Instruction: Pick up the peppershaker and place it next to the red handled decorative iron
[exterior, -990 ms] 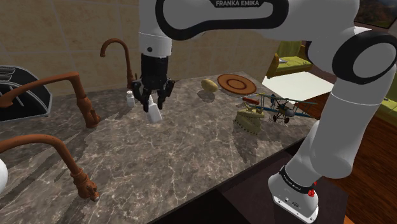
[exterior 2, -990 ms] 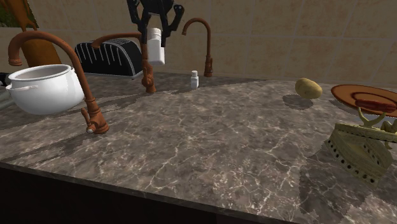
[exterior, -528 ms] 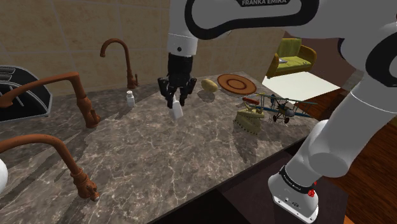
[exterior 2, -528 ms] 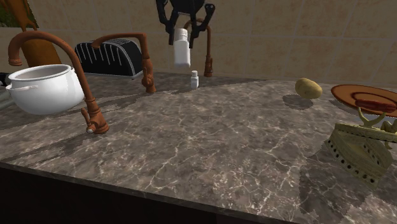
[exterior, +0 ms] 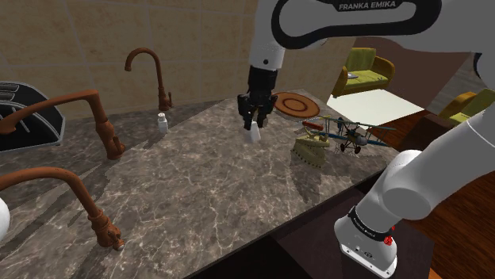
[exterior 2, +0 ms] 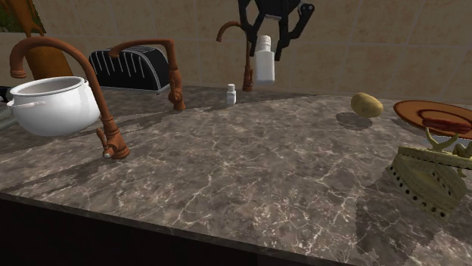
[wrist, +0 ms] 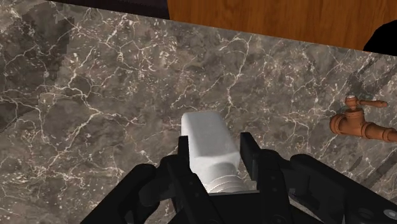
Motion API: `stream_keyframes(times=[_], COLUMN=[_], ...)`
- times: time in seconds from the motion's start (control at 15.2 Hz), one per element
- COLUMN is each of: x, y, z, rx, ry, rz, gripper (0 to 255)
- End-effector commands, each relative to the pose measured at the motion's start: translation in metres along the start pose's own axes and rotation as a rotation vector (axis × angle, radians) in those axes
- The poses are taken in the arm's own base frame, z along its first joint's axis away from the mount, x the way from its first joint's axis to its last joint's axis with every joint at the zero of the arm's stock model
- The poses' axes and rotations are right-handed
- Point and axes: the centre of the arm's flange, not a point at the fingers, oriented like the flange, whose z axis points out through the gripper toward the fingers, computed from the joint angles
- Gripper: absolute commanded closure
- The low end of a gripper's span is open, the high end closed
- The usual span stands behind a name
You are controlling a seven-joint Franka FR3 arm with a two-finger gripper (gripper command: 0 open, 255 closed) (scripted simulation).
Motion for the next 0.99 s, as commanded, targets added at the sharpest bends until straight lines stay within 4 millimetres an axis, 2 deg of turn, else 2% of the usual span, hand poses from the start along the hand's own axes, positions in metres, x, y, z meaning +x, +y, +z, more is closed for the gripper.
stream_keyframes(times=[0.0, 0.92], x=[-0.01, -0.066], y=[0.024, 0.199], z=[-0.003, -0.021], rx=[0.001, 0.001], ry=[0.0, 0.0], rz=[-0.001, -0.001], gripper=[255, 255])
